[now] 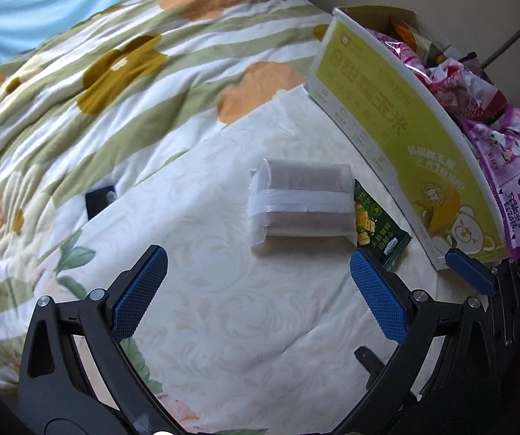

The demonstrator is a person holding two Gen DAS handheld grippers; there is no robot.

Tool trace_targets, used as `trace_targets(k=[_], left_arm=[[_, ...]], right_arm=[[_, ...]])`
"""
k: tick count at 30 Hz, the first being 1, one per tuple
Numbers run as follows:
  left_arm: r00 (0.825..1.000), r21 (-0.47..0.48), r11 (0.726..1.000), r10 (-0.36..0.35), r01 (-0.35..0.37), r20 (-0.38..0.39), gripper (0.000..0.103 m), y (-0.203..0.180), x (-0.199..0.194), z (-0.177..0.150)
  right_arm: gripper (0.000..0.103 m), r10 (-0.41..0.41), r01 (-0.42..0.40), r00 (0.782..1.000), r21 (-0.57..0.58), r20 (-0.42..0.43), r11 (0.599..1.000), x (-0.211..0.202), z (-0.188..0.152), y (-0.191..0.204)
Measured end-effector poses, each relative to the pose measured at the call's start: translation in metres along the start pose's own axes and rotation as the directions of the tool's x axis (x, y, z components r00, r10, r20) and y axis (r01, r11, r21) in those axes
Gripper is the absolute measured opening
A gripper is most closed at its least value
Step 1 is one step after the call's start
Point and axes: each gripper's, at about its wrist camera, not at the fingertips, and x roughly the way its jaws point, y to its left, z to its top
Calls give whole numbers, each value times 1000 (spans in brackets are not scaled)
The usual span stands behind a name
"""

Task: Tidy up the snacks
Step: 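Lower the left tool over the white packet while the right tool approaches the green cracker packet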

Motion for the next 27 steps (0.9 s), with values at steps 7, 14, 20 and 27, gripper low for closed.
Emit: trace_targets(k=[7, 14, 20, 27], left_arm=[[998, 14, 998, -53, 54, -35, 100, -10, 20, 15], [992, 42, 998, -51, 56, -118, 100, -21, 66, 25], [990, 75, 996, -39, 50, -135, 100, -39, 85, 35], [987, 68, 998, 12, -1, -158, 101, -38, 103, 43]], right_arm=[[98, 2, -2, 1000, -26, 3, 1000, -1, 4, -6], [98, -8, 8, 1000, -58, 8, 998, 20, -6, -6], [98, -47, 48, 999, -52, 23, 998, 41, -17, 0], [97, -43, 44, 998, -9, 54, 999, 50, -21, -7]])
